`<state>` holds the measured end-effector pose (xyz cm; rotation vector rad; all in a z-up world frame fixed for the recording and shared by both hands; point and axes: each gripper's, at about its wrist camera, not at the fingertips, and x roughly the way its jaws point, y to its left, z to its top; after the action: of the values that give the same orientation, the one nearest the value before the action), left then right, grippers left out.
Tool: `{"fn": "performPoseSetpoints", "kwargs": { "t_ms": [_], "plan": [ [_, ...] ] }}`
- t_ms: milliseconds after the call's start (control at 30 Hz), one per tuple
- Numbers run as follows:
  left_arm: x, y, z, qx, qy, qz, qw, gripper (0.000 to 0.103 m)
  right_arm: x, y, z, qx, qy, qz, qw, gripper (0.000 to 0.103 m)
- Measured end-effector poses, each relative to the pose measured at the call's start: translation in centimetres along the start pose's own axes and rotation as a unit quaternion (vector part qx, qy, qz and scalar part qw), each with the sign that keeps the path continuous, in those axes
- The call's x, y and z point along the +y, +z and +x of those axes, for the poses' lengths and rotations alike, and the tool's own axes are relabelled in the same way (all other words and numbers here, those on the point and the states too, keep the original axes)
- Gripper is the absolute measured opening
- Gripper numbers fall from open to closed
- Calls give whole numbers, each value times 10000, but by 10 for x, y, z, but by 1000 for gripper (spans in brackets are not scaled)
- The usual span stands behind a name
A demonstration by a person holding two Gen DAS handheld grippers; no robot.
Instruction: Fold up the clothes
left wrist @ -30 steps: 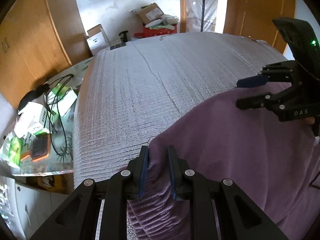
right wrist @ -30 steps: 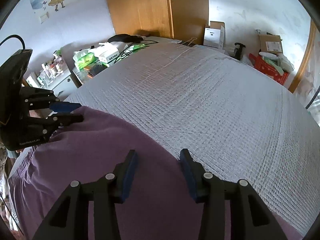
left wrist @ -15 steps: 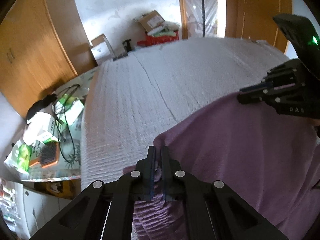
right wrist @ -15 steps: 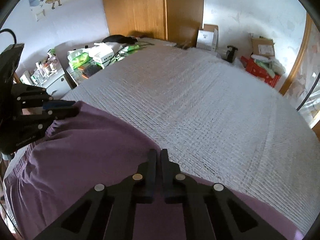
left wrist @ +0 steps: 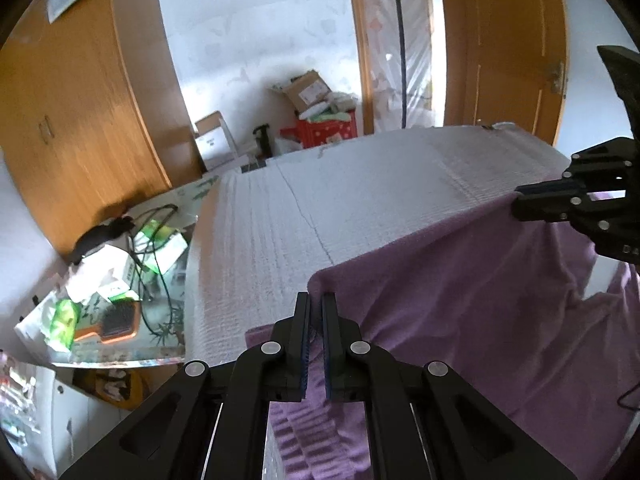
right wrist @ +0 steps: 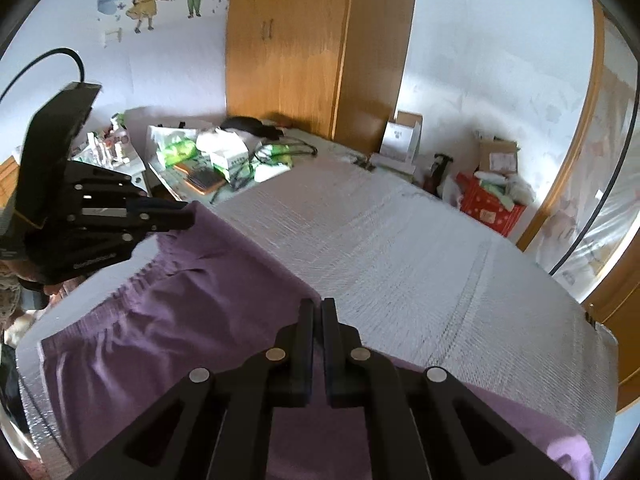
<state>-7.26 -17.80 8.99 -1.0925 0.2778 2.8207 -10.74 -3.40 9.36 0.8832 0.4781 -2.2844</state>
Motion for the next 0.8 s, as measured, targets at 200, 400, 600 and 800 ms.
{"fn": "performPoseSetpoints", "kwargs": {
  "t_ms": [200, 400, 600, 800],
  "plan": [
    [-7, -13, -39, -286, 67, 20, 9996, 5, 25, -13, -34, -217, -138, -9, 9997, 4],
    [-10, -31, -66, -418, 45, -32, 9991, 5, 48, -29, -61, -322, -171, -40, 9993, 4],
    [-21, -51, -90, -565, 85, -60, 9983, 5, 66, -48, -83, -388, -144, -70, 9991, 4],
    [-35, -72, -117, -803, 222, -54, 9965, 5, 80, -63, -106, -520, -36, 22, 9986, 4]
  ]
}}
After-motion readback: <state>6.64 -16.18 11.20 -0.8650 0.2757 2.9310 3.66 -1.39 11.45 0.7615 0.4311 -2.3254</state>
